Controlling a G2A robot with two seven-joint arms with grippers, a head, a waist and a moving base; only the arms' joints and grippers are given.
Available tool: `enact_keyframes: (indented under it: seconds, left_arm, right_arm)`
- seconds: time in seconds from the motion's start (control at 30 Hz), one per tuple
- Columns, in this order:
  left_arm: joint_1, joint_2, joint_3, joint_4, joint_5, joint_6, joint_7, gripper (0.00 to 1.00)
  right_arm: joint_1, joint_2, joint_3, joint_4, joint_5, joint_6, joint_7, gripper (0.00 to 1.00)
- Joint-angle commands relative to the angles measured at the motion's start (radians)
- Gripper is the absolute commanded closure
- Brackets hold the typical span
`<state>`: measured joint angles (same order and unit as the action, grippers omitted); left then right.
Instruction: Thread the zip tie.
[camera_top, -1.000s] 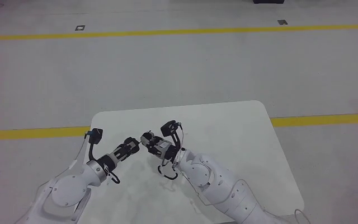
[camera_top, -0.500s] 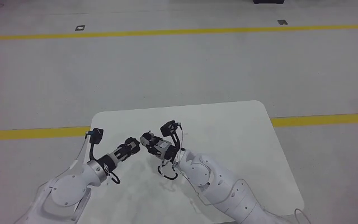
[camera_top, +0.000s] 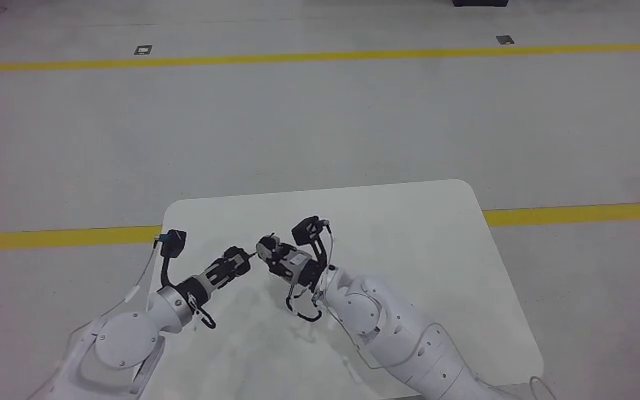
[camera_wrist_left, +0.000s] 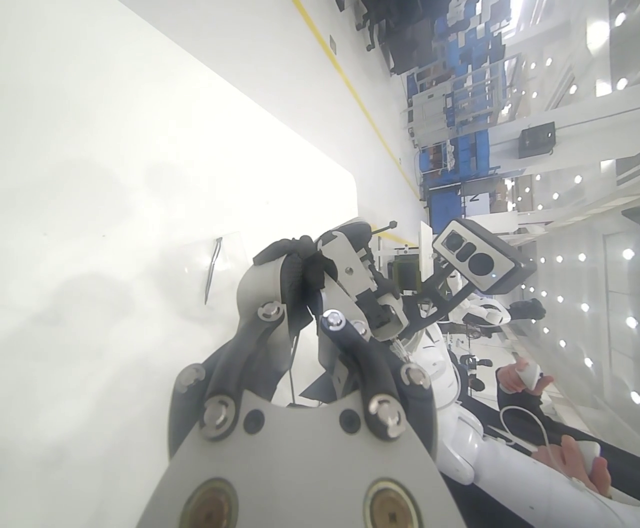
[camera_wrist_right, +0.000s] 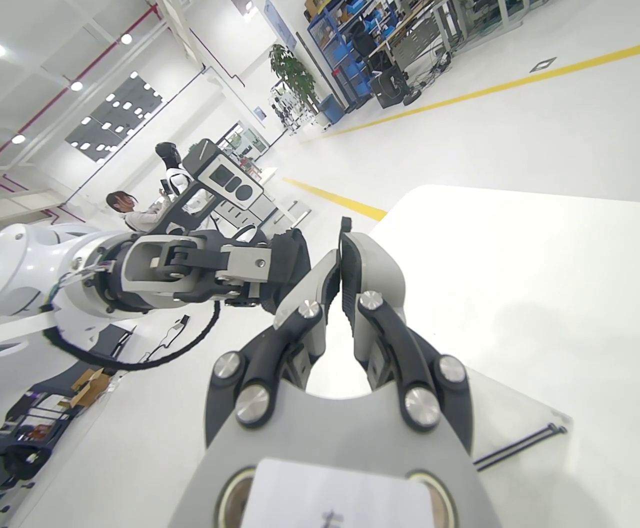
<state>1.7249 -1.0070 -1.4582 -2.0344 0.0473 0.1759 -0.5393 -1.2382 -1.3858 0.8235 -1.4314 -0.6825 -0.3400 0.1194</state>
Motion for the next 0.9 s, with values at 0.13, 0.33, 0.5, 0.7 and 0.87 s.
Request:
enact_keyframes:
  seconds: [0.13, 0.33, 0.5, 0.7, 0.87]
  left_arm:
    - [-0.006, 0.0, 0.003, 0.003, -0.013, -0.003, -0.006, 1.0]
    - [-0.007, 0.0, 0.003, 0.005, -0.022, -0.009, -0.004, 1.0]
    - [-0.003, 0.0, -0.003, 0.005, -0.019, -0.011, 0.006, 1.0]
    - [0.003, 0.0, -0.012, 0.007, -0.018, -0.012, 0.015, 1.0]
    - [0.006, 0.0, -0.012, 0.005, -0.019, -0.013, 0.015, 1.0]
  right_arm:
    - [0.007, -0.004, -0.013, 0.011, 0.005, 0.0, 0.004, 1.0]
    - [0.014, -0.006, -0.022, 0.02, 0.014, 0.0, 0.006, 1.0]
    - [0.012, -0.003, -0.019, 0.025, 0.018, 0.0, -0.005, 1.0]
    - [-0.001, 0.002, -0.004, 0.018, 0.016, 0.0, -0.028, 1.0]
    - [-0.008, 0.005, 0.001, 0.009, 0.012, 0.0, -0.037, 0.64]
